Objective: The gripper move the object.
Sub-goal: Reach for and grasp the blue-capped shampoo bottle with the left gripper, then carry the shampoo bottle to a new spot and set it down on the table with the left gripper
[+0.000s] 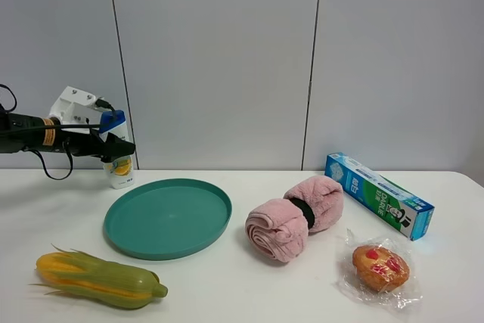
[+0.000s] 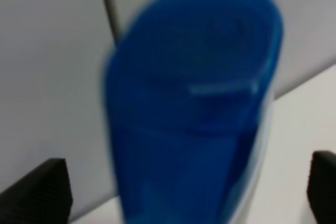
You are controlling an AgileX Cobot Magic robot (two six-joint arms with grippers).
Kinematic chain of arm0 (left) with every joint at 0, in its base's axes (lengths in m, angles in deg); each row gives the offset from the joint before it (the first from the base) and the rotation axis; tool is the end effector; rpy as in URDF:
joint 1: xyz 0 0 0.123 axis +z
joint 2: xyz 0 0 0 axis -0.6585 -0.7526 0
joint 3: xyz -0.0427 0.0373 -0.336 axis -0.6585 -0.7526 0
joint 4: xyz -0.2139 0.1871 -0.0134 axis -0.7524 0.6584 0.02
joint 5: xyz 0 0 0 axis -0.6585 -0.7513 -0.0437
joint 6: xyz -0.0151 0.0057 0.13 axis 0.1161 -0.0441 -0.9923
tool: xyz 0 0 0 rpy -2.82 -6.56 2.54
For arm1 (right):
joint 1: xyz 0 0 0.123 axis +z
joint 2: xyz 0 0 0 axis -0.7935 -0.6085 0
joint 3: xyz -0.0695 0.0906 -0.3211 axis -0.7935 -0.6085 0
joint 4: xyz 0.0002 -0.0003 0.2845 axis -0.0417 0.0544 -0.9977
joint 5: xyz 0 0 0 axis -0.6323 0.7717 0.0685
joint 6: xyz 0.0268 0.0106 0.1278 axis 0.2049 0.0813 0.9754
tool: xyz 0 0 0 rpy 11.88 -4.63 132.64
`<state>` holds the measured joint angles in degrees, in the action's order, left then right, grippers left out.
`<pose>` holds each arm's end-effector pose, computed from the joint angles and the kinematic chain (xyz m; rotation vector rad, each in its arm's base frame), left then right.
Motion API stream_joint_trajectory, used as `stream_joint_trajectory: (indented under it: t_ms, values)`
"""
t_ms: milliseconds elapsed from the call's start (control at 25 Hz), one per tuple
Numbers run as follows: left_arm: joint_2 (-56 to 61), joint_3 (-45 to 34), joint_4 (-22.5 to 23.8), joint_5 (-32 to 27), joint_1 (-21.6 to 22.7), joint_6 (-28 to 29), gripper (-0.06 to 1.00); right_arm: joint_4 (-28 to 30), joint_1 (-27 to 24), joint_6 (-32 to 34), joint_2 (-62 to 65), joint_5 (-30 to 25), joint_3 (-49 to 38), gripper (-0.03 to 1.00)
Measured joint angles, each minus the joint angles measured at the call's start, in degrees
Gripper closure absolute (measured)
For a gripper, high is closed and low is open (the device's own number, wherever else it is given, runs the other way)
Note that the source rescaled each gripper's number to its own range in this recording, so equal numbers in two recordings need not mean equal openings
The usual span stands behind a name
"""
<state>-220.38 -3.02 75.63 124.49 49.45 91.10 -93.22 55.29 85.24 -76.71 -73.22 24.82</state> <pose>0.5699 -0.0025 0.1069 0.6127 1.8853 -0.4079 0.0015 0.0102 0.2769 -0.0786 2.0358 0.1208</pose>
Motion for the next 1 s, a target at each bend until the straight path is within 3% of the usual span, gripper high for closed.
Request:
stream_joint_trajectory:
  t_ms: [440, 560, 840, 1000]
  values:
    - [-3.9, 4.0, -1.8, -1.6, -2.2, 0.0, -0.03, 0.0, 0.0, 0.0, 0.0, 0.0, 0.0, -0.03]
    - [-3.9, 4.1, -1.9, -2.5, -2.5, 0.0, 0.17, 0.0, 0.0, 0.0, 0.0, 0.0, 0.0, -0.03]
    - [-3.9, 4.1, -2.0, -2.5, -3.1, 0.3, 0.90, 0.0, 0.0, 0.0, 0.0, 0.0, 0.0, -0.03]
    - [-2.9, 4.1, -1.6, -3.5, -4.0, 2.6, 0.94, 0.0, 0.0, 0.0, 0.0, 0.0, 0.0, -0.03]
